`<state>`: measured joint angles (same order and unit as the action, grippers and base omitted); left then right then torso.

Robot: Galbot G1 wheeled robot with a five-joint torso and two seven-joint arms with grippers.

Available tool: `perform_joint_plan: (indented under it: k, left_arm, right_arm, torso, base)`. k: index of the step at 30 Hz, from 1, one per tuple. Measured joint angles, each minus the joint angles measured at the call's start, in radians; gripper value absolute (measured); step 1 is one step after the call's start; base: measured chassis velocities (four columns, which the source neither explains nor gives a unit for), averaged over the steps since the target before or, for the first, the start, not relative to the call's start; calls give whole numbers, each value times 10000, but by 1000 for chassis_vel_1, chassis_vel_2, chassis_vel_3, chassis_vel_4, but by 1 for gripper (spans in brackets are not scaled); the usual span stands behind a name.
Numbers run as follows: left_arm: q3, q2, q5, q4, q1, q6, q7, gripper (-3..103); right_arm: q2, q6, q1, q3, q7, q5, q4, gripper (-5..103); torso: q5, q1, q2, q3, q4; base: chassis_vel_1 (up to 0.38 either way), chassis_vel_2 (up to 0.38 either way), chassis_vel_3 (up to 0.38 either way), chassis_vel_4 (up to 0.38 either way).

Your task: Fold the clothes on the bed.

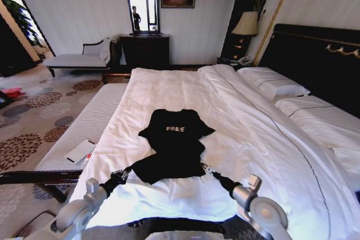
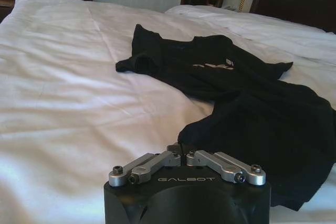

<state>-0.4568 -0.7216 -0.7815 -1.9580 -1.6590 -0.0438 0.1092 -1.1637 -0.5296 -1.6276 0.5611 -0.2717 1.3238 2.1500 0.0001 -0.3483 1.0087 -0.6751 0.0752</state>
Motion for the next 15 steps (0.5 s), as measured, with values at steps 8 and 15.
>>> perform_joint_plan:
  k: [8,15]
  left_arm:
    - [41,-127,-52,-134,-31,-106,-79,0]
    - [-2,-87,-77,-166,-70,-115,-83,0]
  right_arm:
    - [-177,-9,207,-334,47,-277,-443,100]
    - [-370,-3,232,-495,87,-499,-530,95]
  torso:
    - [0,-1,0,0,1]
    - [-1,0,0,0,0]
  base:
    - [0,0,0,0]
    - [0,0,0,0]
